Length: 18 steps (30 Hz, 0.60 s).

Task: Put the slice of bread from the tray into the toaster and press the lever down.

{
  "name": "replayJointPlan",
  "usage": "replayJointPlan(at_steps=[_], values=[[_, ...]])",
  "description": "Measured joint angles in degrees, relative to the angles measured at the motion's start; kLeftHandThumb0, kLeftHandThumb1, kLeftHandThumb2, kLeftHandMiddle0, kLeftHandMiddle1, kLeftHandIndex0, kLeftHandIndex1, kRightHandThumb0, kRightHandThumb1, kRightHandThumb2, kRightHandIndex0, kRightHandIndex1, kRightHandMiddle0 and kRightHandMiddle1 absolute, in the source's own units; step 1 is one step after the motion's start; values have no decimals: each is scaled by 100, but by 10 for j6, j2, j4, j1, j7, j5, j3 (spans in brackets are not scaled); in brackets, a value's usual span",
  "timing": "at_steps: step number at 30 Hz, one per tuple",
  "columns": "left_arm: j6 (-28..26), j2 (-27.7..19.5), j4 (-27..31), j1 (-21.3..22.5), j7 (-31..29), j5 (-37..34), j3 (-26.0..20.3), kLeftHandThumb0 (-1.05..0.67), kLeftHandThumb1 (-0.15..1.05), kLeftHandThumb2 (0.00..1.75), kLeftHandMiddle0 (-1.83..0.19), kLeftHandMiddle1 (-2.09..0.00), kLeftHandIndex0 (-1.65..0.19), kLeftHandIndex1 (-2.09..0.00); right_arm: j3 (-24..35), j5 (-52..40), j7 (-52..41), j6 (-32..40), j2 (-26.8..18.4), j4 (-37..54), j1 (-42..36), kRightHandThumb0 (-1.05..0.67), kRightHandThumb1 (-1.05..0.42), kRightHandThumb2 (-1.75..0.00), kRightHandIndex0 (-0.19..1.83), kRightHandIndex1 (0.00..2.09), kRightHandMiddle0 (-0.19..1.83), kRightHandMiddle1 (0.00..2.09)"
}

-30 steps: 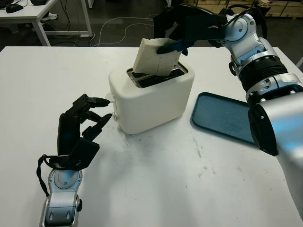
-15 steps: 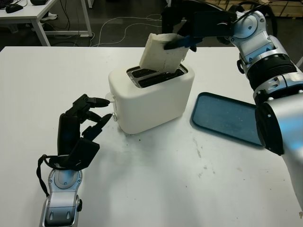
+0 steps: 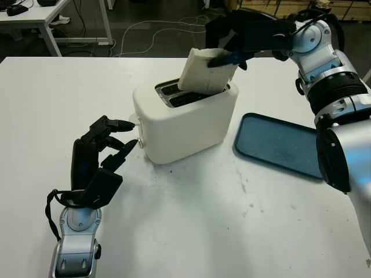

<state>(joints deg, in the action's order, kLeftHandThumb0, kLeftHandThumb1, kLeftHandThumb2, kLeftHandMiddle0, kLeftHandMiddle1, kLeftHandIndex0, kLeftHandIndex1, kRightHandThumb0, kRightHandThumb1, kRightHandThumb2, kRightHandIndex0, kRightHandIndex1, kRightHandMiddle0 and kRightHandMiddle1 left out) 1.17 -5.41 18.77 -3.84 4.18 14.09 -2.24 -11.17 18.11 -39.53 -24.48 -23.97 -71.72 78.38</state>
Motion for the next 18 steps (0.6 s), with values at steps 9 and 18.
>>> replayJointPlan(at_steps=[9,18], values=[[-4,1,3,0,5,0,1,-22,92,13,-58,-151,-58,-96,42,-59,-86,46,1,2,-4,-56,-92,-17,115,175,98,175],[-7,1,4,0,9,13,5,-23,92,13,-58,-152,-58,-94,21,-39,-75,42,0,9,-8,-58,-92,-17,116,175,99,175]])
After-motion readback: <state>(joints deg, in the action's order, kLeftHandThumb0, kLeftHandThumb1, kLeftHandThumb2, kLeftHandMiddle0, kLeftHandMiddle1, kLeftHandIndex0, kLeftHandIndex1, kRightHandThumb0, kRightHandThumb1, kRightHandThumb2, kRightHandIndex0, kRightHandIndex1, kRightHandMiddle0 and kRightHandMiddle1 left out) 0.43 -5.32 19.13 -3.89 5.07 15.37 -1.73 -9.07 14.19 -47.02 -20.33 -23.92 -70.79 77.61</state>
